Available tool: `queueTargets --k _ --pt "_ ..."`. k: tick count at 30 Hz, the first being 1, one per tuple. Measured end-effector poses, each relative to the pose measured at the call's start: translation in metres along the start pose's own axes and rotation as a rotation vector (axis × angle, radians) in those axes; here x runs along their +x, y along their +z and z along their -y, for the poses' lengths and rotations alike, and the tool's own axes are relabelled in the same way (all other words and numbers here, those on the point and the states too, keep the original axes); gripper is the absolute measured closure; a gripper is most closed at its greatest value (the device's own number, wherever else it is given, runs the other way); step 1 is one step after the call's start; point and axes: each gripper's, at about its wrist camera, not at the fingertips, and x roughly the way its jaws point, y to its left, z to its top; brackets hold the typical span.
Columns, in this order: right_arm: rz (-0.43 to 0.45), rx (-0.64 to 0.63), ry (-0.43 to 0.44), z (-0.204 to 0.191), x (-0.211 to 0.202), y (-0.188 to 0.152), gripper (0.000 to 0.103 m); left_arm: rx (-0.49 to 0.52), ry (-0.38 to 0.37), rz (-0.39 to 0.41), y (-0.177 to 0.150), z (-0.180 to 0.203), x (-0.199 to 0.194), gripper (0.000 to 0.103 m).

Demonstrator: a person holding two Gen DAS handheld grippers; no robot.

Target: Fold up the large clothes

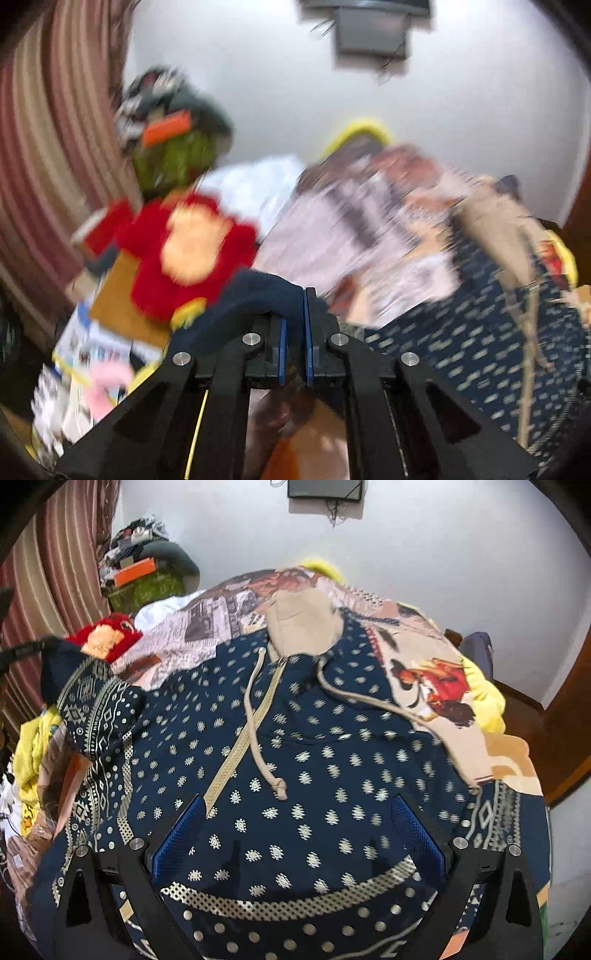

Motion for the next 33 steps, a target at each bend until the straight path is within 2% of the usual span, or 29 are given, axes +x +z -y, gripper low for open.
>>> queueTargets --k 2,3,5,7,9,11,12,14,16,19,21,23,25,26,30,33 --pt "0.013 0.018 0.006 0.008 -0.01 -0.001 0.003 0.029 -0.028 0.036 0.01 0.019 -0.013 0.096" --pt "0.02 0.028 0.008 0.013 -0.015 -0.001 0.003 0.07 -0.065 0.069 0.019 0.045 -0.025 0.096" --pt "0.028 0.037 0.007 0.019 -0.023 -0.001 0.003 0.109 -0.116 0.081 0.024 0.076 -0.031 0.096" --pt "0.034 0.046 -0.002 0.028 -0.03 -0.003 0.003 0.149 -0.175 0.068 0.016 0.109 -0.031 0.096" --pt "0.036 0.054 -0.014 0.037 -0.036 -0.005 0.003 0.217 -0.222 0.025 -0.003 0.149 -0.021 0.096" --pt "0.033 0.065 -0.022 0.045 -0.041 -0.008 0.003 0.267 -0.25 -0.013 -0.02 0.171 -0.013 0.096" --pt "0.03 0.071 -0.024 0.049 -0.043 -0.01 0.003 0.317 -0.283 -0.065 -0.042 0.195 -0.004 0.096" --pt "0.022 0.089 -0.024 0.059 -0.046 -0.015 0.003 0.353 -0.33 -0.133 -0.07 0.213 0.007 0.096" --pt "0.013 0.103 -0.031 0.067 -0.048 -0.021 0.003 0.386 -0.385 -0.243 -0.107 0.241 0.019 0.096" --pt "-0.011 0.111 -0.038 0.076 -0.046 -0.029 0.003 0.388 -0.426 -0.356 -0.147 0.255 0.031 0.094" --pt "-0.022 0.111 -0.042 0.078 -0.045 -0.034 0.003 0.4 -0.401 -0.34 -0.157 0.254 0.025 0.089" --pt "-0.034 0.105 -0.048 0.078 -0.043 -0.039 0.003 0.411 -0.399 -0.329 -0.16 0.253 0.019 0.079" --pt "-0.039 0.096 -0.052 0.078 -0.041 -0.042 0.003 0.402 -0.445 -0.351 -0.161 0.245 0.011 0.055" --pt "-0.04 0.09 -0.053 0.076 -0.041 -0.043 0.003 0.397 -0.464 -0.356 -0.162 0.243 0.008 0.05" --pt "-0.027 0.066 -0.05 0.069 -0.04 -0.043 0.003 0.36 -0.472 -0.316 -0.143 0.213 -0.011 0.047" --pt "-0.011 0.045 -0.058 0.062 -0.04 -0.04 0.003 0.223 -0.439 -0.264 -0.112 0.157 -0.01 0.039"
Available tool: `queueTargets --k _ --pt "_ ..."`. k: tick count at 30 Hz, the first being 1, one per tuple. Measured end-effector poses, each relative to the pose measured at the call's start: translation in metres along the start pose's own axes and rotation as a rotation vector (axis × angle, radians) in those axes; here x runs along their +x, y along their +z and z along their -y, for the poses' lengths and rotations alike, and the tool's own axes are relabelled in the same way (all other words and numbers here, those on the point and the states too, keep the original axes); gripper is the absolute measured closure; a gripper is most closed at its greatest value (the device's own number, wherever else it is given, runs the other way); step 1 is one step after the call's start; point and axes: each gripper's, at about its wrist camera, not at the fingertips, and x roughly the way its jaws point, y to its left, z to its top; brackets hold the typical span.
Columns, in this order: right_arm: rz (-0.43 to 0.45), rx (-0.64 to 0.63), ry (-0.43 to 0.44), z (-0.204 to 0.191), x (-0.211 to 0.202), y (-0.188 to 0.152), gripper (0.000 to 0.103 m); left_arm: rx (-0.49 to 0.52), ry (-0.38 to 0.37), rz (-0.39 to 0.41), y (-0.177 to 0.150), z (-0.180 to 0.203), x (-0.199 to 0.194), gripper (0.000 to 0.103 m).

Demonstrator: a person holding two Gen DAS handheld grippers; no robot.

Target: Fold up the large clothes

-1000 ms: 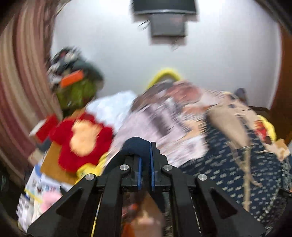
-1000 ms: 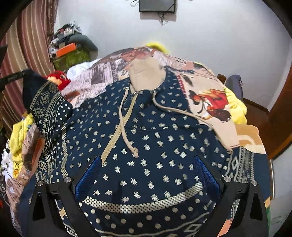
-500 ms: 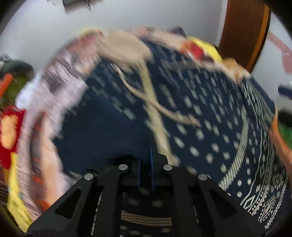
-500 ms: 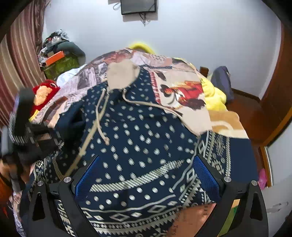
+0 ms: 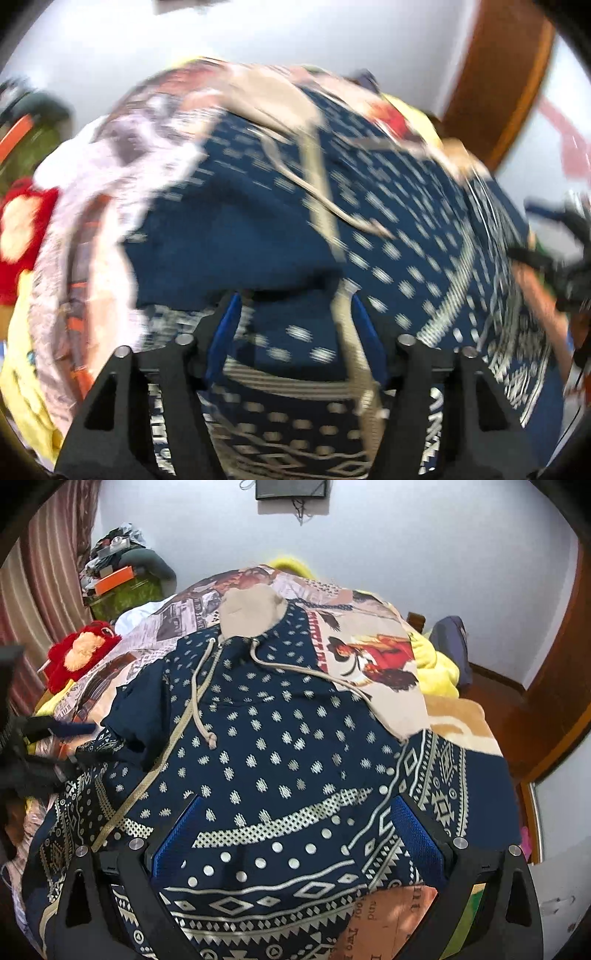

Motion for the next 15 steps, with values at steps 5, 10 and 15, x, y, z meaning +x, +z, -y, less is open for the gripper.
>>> queueTargets --k 5,10,15 --pt "0.022 -0.039 0.003 -0.015 0.004 0.006 0.003 -0.184 0.077 0.049 0.019 -0.086 -0.005 0.034" --pt "0.026 -0.062 0.024 -0.027 0.01 0.008 0.003 -0.412 0.054 -0.035 0.004 -0.159 0.031 0.034" --pt "0.019 -0.067 0.034 -0.03 0.017 0.007 0.003 -0.629 -0.098 -0.114 -0.015 -0.177 0.089 0.034"
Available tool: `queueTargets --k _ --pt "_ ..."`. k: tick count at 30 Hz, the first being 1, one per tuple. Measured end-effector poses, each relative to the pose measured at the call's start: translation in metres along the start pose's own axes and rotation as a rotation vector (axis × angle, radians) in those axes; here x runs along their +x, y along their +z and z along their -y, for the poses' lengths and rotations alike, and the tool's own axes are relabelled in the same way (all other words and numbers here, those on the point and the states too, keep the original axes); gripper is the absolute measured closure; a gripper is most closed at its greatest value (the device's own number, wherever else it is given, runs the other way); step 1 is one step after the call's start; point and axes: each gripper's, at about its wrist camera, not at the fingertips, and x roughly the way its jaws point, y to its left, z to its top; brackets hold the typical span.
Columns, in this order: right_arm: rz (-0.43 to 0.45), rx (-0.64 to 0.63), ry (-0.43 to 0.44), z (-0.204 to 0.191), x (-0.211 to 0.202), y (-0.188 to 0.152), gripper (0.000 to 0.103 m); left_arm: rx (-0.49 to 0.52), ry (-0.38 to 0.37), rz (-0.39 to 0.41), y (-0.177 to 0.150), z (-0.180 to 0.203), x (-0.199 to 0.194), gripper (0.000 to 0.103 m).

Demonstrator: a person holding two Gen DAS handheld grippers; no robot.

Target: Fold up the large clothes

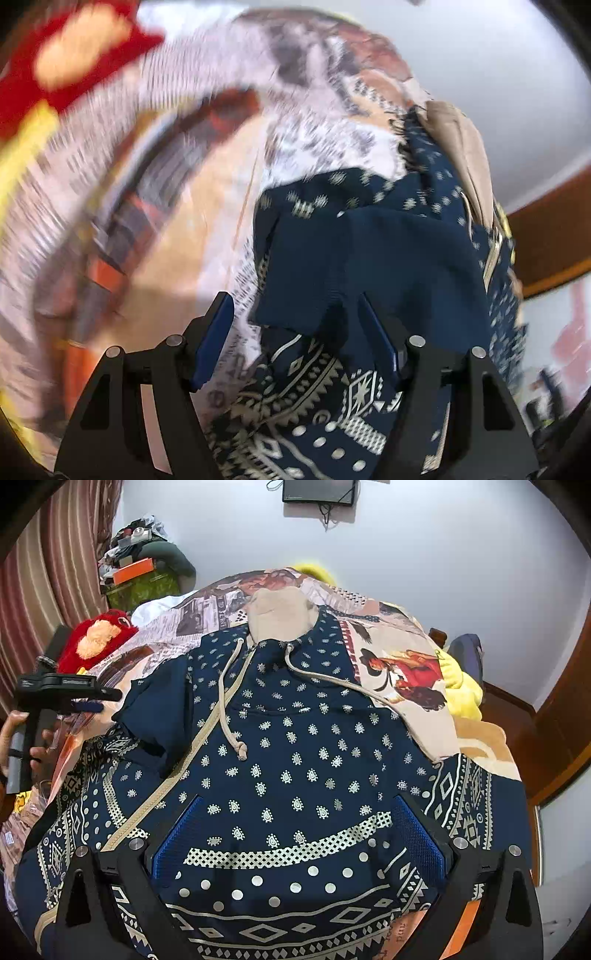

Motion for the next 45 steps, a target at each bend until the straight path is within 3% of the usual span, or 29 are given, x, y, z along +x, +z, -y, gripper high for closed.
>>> queueTargets --k 4,5,6,8,9,10,12,14,16,20,23,26,27,31,34,39,45 --pt "-0.011 0.005 0.001 0.001 0.006 -0.001 0.003 -0.073 -0.037 -0.031 -0.004 -0.007 0.016 0.037" --pt "-0.015 0.006 0.001 0.002 0.007 -0.001 0.003 -0.067 -0.038 -0.019 -0.005 -0.005 0.019 0.042" --pt "-0.017 0.007 0.001 0.003 0.007 -0.001 0.003 -0.064 -0.038 -0.018 -0.004 -0.005 0.017 0.055" --pt "-0.019 0.007 -0.001 0.004 0.008 -0.001 0.003 -0.025 -0.021 -0.011 -0.004 0.005 0.014 0.069" --pt "-0.018 0.006 -0.005 0.004 0.008 -0.001 0.003 0.024 0.019 0.006 -0.005 0.015 0.008 0.08" --pt "-0.019 0.005 -0.008 0.005 0.008 -0.001 0.003 0.04 0.037 0.011 -0.005 0.019 0.006 0.083" --pt "-0.019 0.006 -0.009 0.005 0.007 -0.002 0.003 0.111 0.125 0.043 -0.005 0.033 -0.003 0.087" --pt "-0.015 0.008 -0.004 0.006 0.005 -0.003 0.003 0.23 0.25 0.123 -0.009 0.059 -0.023 0.087" --pt "-0.006 0.006 -0.005 0.006 0.0 -0.004 0.003 0.299 0.286 0.171 -0.007 0.071 -0.04 0.088" --pt "0.021 0.011 -0.021 0.011 -0.011 -0.004 0.003 0.414 0.241 0.257 -0.007 0.124 -0.078 0.089" --pt "0.041 0.041 -0.025 0.021 -0.021 -0.003 0.003 0.504 0.168 0.315 -0.01 0.178 -0.099 0.089" --pt "0.063 0.082 -0.028 0.036 -0.034 -0.003 0.003 0.627 0.046 0.358 -0.028 0.25 -0.12 0.089" --pt "0.069 0.097 -0.03 0.042 -0.039 -0.004 0.003 0.635 0.036 0.358 -0.031 0.254 -0.12 0.089" --pt "0.086 0.154 -0.048 0.065 -0.054 -0.009 0.003 0.744 -0.105 0.322 -0.062 0.327 -0.111 0.089" --pt "0.093 0.182 -0.08 0.083 -0.066 -0.016 0.003 0.817 -0.142 0.262 -0.086 0.359 -0.085 0.089" --pt "0.085 0.21 -0.127 0.108 -0.077 -0.029 0.003 0.9 -0.131 0.096 -0.129 0.389 -0.017 0.089" --pt "0.073 0.259 -0.127 0.127 -0.083 -0.043 0.003 0.887 -0.125 -0.063 -0.153 0.383 0.031 0.085"
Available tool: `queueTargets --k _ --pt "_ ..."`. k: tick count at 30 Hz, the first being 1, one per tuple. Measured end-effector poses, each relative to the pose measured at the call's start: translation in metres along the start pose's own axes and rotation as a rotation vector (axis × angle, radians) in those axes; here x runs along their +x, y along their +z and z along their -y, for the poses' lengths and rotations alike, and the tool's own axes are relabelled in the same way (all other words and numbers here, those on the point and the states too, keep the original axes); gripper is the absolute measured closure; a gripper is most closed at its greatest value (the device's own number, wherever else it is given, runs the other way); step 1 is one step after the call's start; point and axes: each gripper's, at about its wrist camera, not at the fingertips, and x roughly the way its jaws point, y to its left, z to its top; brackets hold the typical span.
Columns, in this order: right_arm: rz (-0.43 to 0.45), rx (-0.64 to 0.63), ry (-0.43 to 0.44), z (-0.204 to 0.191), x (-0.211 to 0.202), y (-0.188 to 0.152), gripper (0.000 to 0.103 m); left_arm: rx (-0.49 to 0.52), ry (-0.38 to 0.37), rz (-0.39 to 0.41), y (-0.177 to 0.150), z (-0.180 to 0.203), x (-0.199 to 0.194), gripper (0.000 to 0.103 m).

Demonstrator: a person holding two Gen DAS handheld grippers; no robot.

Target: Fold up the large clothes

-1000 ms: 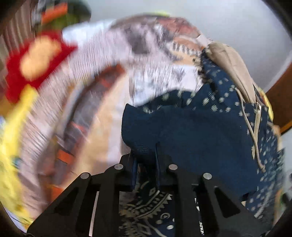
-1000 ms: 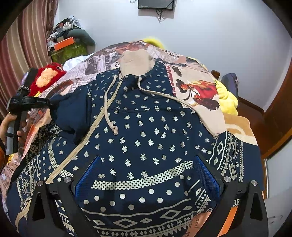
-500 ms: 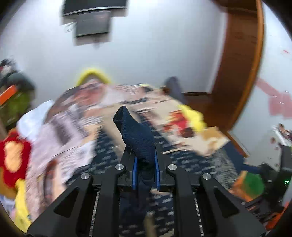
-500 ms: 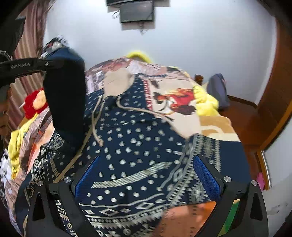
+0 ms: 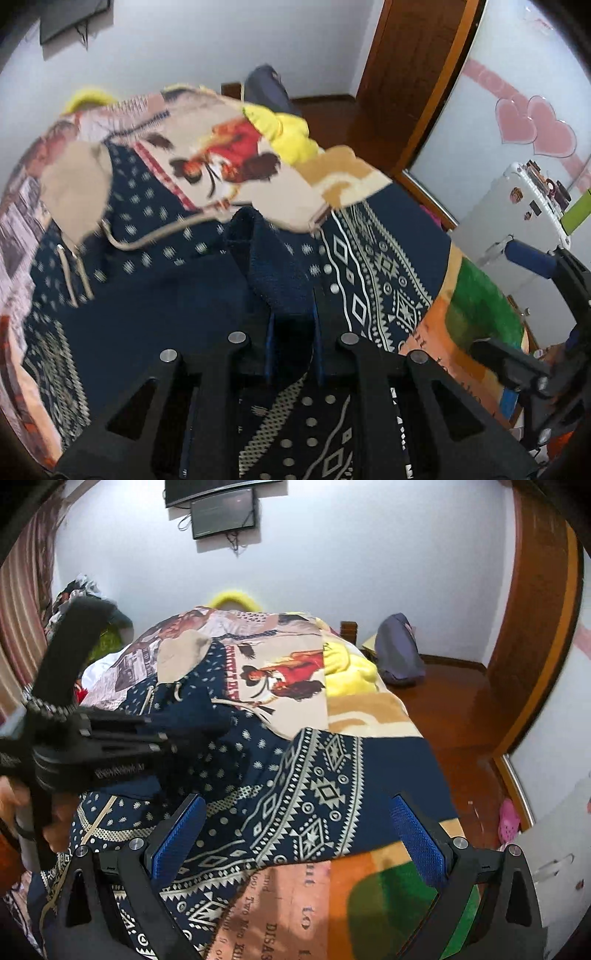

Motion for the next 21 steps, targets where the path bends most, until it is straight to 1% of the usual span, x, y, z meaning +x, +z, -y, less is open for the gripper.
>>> queueTargets --k 2,3,4,5,6,7,8,9,10,11,12,13,14,17,20,21 --pt "-0.004 0.009 0.004 0.002 0.0 -0.001 0.003 -0.011 -0.001 -0.004 0.001 -0.003 -0.003 0.079" --pt "-0.008 0.015 0.013 0.003 0.002 0.0 0.003 -0.024 -0.007 0.013 0.003 -0.009 -0.013 0.069" --pt "-0.013 0.017 0.021 0.002 0.004 0.0 0.003 -0.029 -0.007 0.023 0.005 -0.012 -0.02 0.053" --pt "-0.018 0.018 0.03 0.001 0.006 0.001 0.003 -0.035 -0.006 0.036 0.008 -0.015 -0.035 0.046" --pt "-0.024 0.02 0.041 -0.001 0.01 0.003 0.003 -0.043 0.004 0.069 0.008 -0.023 -0.051 0.039" --pt "-0.027 0.021 0.051 -0.003 0.014 0.004 0.003 -0.048 0.032 0.107 0.006 -0.034 -0.069 0.035" --pt "-0.031 0.022 0.064 -0.006 0.018 0.006 0.003 -0.05 0.045 0.118 0.005 -0.04 -0.078 0.033" --pt "-0.037 0.025 0.079 -0.01 0.022 0.009 0.003 -0.056 0.097 0.138 -0.002 -0.058 -0.096 0.028" --pt "-0.041 0.027 0.094 -0.014 0.026 0.01 0.003 -0.059 0.124 0.144 -0.007 -0.066 -0.103 0.024" --pt "-0.048 0.03 0.114 -0.018 0.031 0.012 0.003 -0.065 0.19 0.153 -0.019 -0.085 -0.114 0.023" --pt "-0.061 0.034 0.137 -0.022 0.04 0.014 0.003 -0.066 0.204 0.153 -0.023 -0.09 -0.115 0.021" --pt "-0.074 0.04 0.147 -0.026 0.047 0.015 0.003 -0.07 0.259 0.144 -0.037 -0.108 -0.121 0.021" --pt "-0.093 0.049 0.154 -0.029 0.056 0.017 0.003 -0.083 0.316 0.12 -0.054 -0.13 -0.125 0.021" --pt "-0.135 0.074 0.179 -0.038 0.078 0.016 0.005 -0.123 0.38 0.058 -0.09 -0.165 -0.123 0.021" --pt "-0.191 0.107 0.207 -0.043 0.101 0.012 0.01 -0.174 0.485 -0.055 -0.149 -0.215 -0.114 0.021" --pt "-0.211 0.119 0.213 -0.044 0.108 0.01 0.012 -0.191 0.501 -0.081 -0.165 -0.223 -0.109 0.021"
